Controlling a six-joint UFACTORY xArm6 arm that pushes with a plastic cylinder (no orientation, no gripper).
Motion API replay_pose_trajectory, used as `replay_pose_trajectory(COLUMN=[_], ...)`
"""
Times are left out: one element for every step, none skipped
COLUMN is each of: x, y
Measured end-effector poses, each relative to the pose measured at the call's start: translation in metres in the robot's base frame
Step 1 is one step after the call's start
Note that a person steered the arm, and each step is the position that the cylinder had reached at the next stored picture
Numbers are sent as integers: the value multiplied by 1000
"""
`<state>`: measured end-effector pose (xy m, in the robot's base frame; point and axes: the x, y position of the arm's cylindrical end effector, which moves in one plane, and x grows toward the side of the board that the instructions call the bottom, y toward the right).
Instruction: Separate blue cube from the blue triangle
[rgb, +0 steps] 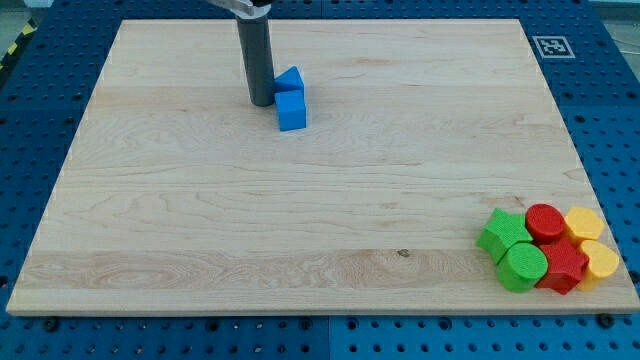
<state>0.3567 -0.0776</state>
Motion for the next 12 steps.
replay_pose_trajectory(x=[0, -14, -16, -15, -6, 12, 14, 14, 15, 17, 34, 36], y=[0, 12, 14, 12, 18, 30, 32, 20, 2, 2, 7, 15])
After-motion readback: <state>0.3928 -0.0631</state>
